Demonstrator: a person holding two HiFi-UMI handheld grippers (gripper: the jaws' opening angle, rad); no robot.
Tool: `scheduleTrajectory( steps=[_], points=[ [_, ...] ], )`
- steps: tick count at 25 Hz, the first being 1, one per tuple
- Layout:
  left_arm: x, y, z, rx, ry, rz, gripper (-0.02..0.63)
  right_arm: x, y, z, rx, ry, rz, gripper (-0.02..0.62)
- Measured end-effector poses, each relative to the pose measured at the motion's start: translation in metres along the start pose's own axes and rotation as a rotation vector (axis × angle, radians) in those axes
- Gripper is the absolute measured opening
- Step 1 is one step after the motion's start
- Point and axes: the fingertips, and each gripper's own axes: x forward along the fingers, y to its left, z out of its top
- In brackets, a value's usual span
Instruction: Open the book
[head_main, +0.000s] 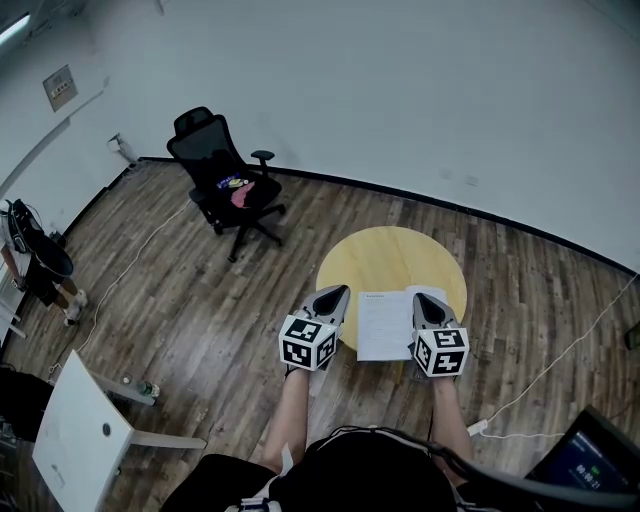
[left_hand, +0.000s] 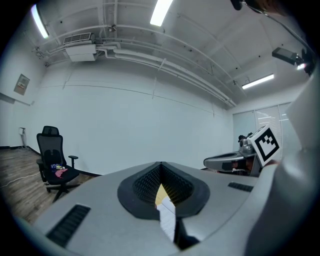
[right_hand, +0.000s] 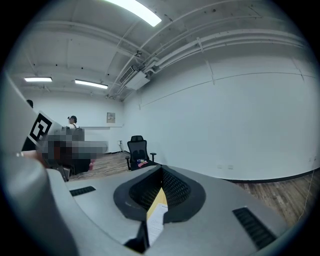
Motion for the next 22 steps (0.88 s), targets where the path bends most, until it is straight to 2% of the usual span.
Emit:
scheduleTrajectory(
  steps=[22],
  points=[
    [-0.0065, -0.0030, -0.0005, 0.001, -0.002, 0.001, -0.002, -0.0057, 0.0058, 0.0018, 0.004, -0.008, 0.010, 0.006]
  ],
)
